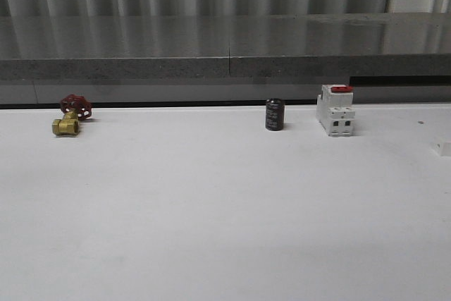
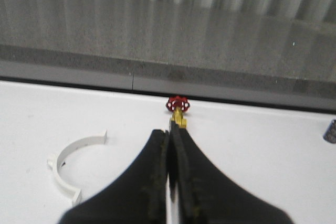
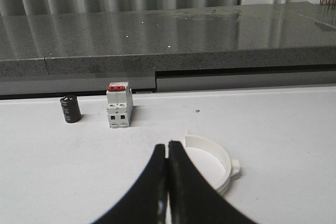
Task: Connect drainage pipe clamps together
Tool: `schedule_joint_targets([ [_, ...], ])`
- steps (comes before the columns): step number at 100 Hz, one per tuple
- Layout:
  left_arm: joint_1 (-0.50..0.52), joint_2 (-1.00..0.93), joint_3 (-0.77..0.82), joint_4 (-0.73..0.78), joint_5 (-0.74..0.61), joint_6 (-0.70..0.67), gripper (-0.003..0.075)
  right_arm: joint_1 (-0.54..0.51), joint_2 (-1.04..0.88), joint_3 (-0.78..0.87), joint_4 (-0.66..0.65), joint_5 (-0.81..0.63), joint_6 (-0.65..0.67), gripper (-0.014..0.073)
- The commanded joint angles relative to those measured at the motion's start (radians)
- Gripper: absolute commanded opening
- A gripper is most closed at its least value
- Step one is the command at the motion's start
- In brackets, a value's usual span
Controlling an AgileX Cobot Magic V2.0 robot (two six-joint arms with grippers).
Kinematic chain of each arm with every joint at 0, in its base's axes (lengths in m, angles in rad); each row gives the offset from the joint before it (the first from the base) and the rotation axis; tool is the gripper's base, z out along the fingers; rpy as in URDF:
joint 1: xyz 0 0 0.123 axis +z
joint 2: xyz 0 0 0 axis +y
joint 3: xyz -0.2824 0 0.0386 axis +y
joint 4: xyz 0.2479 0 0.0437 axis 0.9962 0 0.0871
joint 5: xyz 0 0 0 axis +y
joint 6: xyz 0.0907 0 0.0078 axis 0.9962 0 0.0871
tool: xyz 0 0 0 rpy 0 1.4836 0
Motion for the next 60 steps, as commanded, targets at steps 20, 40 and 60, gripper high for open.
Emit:
schedule_joint_targets([
  [20, 0.004, 0.344, -0.337, -0.004, 0.251, -0.002, -0.002, -0.007, -0.019, -0.02, 0.0, -0.083, -0.005, -0.0067],
  [40, 0.004, 0.431, -0.342, -0.004, 0.24, -0.002, -0.002, -0.007, -0.019, -0.02, 0.0, -0.083, -0.005, -0.0067],
  [60, 0.004, 0.464, -0.339, -0.004, 0.267, 0.024, 0.0232, -0.007, -0.019, -0.02, 0.0, -0.083, -0.005, -0.0067],
])
